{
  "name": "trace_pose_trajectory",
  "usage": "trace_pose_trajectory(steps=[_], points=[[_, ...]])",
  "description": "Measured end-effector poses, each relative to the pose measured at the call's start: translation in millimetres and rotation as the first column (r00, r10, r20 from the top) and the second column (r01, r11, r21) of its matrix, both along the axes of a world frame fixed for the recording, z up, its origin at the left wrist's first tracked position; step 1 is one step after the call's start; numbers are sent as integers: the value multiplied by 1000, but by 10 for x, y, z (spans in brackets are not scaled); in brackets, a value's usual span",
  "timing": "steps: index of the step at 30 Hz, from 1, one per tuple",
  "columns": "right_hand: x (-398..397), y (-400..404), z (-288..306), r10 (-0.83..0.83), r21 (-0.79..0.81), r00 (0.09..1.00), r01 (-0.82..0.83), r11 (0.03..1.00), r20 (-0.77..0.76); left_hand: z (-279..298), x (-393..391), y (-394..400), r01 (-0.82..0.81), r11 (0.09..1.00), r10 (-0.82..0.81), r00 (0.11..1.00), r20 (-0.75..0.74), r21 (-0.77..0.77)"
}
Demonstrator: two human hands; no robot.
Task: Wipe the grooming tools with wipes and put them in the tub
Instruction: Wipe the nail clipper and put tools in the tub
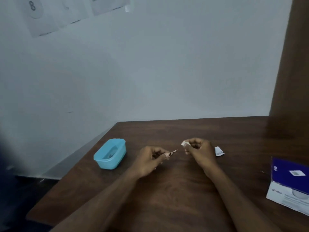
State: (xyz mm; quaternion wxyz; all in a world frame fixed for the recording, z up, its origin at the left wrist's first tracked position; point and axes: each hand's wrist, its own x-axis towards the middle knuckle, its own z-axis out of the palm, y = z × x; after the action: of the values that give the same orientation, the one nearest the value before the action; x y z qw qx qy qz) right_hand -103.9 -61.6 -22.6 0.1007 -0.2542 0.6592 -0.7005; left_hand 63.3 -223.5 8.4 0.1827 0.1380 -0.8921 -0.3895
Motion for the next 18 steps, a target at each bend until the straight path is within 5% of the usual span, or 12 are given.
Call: trace_pose_trajectory(steps=[14,18], points=[[-125,-107,20,6,-43,994,-1,999,112,-308,-800,-20,-56,989,79,982,-170,139],[-98,-148,20,-20,6,998,20,1000,63,-324,-810,49,5,915,124,948,-294,403]])
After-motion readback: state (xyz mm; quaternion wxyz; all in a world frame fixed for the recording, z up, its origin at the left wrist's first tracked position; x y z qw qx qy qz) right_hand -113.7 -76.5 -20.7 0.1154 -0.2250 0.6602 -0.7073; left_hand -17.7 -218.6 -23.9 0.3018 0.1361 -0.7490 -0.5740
